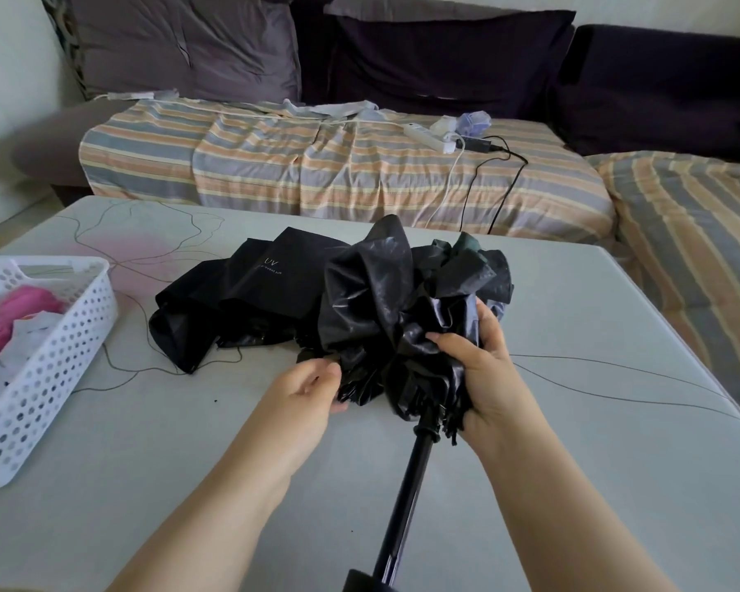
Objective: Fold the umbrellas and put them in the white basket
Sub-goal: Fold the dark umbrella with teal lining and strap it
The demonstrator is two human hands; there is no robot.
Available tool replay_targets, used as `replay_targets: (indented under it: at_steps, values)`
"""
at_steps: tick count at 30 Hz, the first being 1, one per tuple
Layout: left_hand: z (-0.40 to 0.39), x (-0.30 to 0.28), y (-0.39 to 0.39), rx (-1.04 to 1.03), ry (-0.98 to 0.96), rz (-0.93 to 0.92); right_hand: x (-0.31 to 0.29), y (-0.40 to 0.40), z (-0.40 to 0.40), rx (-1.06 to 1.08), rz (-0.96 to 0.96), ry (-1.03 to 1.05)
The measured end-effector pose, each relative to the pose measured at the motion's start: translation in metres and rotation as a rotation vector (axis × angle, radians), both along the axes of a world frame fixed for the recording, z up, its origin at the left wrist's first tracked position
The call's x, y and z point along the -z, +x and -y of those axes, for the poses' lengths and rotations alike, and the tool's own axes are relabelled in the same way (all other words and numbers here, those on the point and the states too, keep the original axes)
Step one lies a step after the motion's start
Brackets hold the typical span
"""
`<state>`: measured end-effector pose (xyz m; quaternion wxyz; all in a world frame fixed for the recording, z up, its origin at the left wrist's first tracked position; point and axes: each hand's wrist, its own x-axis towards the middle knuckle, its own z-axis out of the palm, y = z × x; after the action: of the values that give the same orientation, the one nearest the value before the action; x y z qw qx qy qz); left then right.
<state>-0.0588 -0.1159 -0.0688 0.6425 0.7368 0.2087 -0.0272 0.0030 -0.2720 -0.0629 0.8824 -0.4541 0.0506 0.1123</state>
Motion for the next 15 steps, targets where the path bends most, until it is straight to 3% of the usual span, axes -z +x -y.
replay_targets:
  at_steps: [4,11,15]
  values:
    - [0.000,0.000,0.000,0.039,-0.021,-0.026,-0.001,-0.002,0.001,-0.009,0.022,-0.032]
    - [0.008,-0.001,0.001,0.097,-0.279,-0.068,0.003,-0.007,-0.005,-0.034,0.021,-0.065]
    - [0.009,-0.001,0.000,0.133,-0.244,-0.037,0.005,-0.008,-0.006,-0.051,0.041,-0.058]
